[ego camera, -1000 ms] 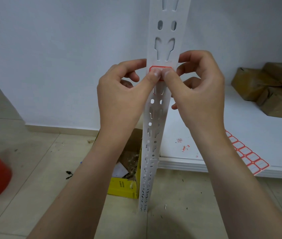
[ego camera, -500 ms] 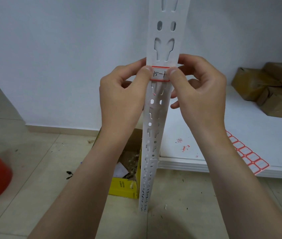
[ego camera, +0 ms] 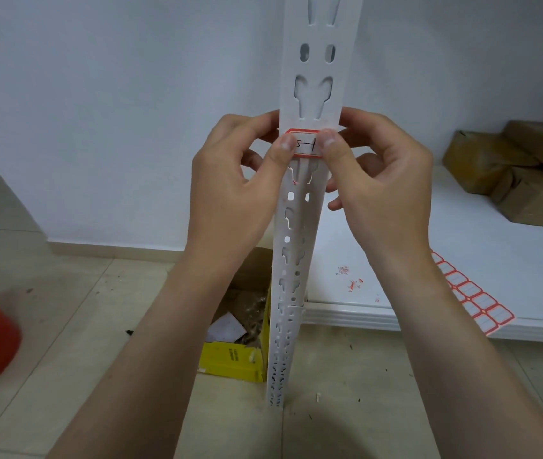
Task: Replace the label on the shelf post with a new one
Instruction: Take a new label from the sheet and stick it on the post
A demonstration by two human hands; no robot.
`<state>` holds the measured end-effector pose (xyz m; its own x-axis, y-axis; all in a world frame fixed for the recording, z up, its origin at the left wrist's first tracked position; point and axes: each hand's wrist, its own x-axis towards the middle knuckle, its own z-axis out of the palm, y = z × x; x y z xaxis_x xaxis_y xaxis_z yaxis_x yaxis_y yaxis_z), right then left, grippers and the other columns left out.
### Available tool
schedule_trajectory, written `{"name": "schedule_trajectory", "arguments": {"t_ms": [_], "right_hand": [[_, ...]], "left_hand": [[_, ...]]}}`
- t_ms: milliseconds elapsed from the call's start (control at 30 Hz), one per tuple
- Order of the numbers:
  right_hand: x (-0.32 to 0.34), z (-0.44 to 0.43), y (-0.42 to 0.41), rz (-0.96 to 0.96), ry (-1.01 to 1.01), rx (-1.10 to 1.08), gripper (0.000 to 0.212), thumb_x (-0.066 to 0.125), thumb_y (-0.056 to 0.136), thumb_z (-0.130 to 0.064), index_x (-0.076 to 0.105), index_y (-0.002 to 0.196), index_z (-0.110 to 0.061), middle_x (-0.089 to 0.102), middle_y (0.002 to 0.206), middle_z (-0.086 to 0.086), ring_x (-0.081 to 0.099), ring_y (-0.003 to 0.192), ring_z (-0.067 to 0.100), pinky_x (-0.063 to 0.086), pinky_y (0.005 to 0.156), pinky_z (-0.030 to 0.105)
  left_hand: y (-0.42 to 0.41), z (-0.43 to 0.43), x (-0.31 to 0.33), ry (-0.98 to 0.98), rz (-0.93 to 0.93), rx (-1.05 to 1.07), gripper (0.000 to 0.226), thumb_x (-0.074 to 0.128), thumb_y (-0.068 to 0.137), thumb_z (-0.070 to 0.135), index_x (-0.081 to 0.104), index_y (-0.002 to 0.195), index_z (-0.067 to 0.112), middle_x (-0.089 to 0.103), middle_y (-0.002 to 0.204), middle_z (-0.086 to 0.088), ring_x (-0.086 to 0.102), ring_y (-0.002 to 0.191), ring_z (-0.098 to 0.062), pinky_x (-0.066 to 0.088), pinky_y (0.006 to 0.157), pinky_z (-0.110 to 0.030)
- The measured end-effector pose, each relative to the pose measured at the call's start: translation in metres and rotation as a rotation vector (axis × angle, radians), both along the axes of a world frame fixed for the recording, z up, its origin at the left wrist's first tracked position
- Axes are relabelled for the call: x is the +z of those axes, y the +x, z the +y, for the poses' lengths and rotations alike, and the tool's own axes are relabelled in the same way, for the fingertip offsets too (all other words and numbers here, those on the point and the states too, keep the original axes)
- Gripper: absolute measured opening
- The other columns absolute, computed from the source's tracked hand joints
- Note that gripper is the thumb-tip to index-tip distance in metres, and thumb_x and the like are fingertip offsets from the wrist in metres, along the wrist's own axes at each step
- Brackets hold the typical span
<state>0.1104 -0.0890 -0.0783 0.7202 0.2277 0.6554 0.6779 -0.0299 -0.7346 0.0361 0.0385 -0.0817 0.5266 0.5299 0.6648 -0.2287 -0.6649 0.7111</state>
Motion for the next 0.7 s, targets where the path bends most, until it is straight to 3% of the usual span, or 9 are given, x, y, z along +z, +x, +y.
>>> {"name": "schedule_trajectory", "arguments": {"t_ms": [233,400,600,700], "right_hand": [[-0.0036,0.0007,0.002,-0.011,-0.024,0.015,0.03,0.076,0.097,-0.04,0.067,0.126,-0.035,0.073,0.102,-0.017,0.074,0.076,0.024,0.064,0.059,0.043],[-0.0083,-0.0017,0.0053,-0.028,-0.035,0.052,0.035,0.073,0.099,-0.035,0.062,0.132,-0.037,0.069,0.109,-0.028,0.073,0.089,0.014,0.062,0.062,0.021],[-0.0091,-0.0003,0.0034,-0.02,-0.009,0.065,0.033,0.074,0.098,-0.042,0.062,0.129,-0.04,0.071,0.11,-0.021,0.073,0.088,0.019,0.066,0.063,0.032],[-0.0096,0.0015,0.0055,-0.001,0.003,0.064,0.031,0.076,0.098,-0.042,0.064,0.127,-0.04,0.072,0.109,-0.018,0.075,0.087,0.022,0.066,0.062,0.037]], "left_hand": [[0.0,0.0011,-0.0037,0.062,0.0,0.012,0.039,0.065,0.101,0.041,0.069,0.134,0.022,0.064,0.12,0.011,0.062,0.094,-0.005,0.051,0.074,-0.006],[0.001,0.0035,-0.0077,0.031,-0.012,-0.024,0.042,0.062,0.101,0.038,0.067,0.137,0.018,0.067,0.127,0.004,0.064,0.098,-0.008,0.052,0.08,-0.006],[0.0034,0.0029,-0.0083,0.01,-0.057,-0.034,0.039,0.062,0.102,0.039,0.069,0.134,0.018,0.068,0.121,0.005,0.062,0.098,-0.002,0.05,0.078,-0.008],[0.0049,0.0054,-0.0091,0.003,-0.073,-0.05,0.038,0.062,0.103,0.035,0.07,0.134,0.015,0.068,0.121,0.001,0.065,0.1,-0.009,0.051,0.08,-0.01]]}}
